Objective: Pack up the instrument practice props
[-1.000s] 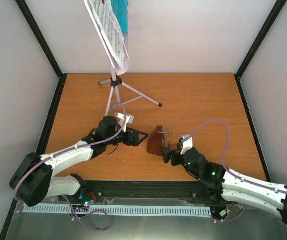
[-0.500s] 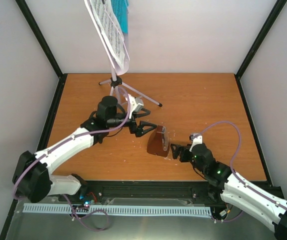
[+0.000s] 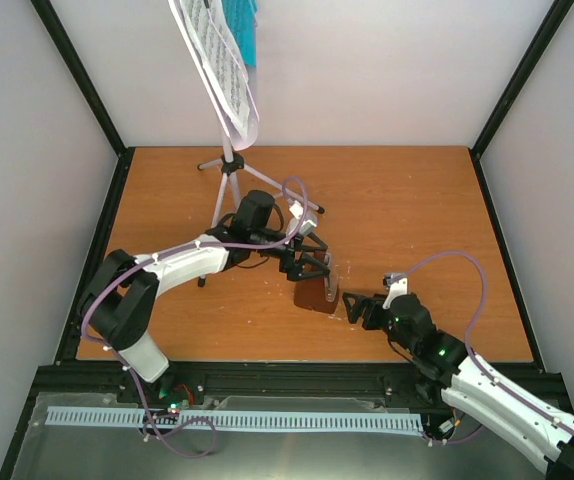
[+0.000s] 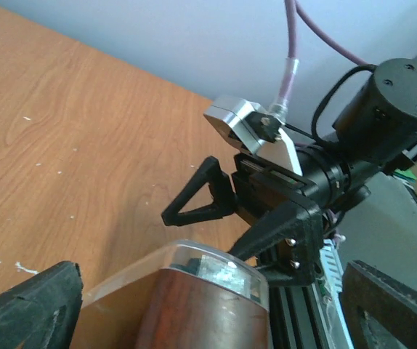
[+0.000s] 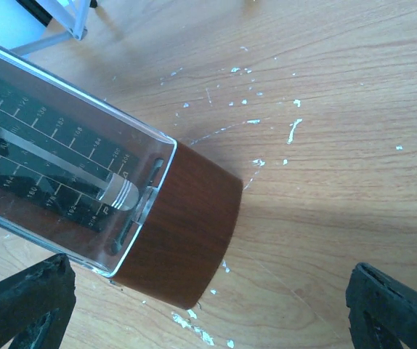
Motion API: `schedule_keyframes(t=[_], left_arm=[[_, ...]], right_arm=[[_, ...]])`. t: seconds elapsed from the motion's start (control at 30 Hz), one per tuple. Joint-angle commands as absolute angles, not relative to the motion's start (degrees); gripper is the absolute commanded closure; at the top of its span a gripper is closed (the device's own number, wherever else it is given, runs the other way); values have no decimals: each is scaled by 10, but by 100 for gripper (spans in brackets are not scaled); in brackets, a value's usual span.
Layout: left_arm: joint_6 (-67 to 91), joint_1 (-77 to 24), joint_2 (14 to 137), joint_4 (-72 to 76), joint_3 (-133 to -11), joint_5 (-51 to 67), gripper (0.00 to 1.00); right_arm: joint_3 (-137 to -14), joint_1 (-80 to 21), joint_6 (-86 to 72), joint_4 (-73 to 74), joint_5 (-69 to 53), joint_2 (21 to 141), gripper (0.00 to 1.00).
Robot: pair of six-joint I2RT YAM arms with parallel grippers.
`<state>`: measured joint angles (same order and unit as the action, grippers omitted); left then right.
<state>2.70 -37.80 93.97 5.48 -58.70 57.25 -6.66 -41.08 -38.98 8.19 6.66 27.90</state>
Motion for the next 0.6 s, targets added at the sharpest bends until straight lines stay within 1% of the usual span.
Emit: schedule_keyframes(t=[0.0, 0.1, 0.23, 0.37, 0.5, 0.57], left_arm=[[-17, -384, 935, 48, -593, 621, 5], [-18, -386, 926, 48, -569, 624, 11], [-26, -395, 903, 50, -540, 573, 12], [-22, -410, 882, 55, -514, 516, 22], [-10, -445, 844, 76, -473, 418, 23], [8, -466, 827, 105, -445, 378, 19]], right_arm=[[-53, -404, -404, 99, 68, 254, 0], [-52, -404, -405, 101, 69, 250, 0], [-47, -404, -410, 99, 72, 252, 0], [-49, -403, -410, 96, 73, 254, 0], [-52, -403, -409, 100, 73, 257, 0], [-47, -403, -415, 99, 72, 258, 0]])
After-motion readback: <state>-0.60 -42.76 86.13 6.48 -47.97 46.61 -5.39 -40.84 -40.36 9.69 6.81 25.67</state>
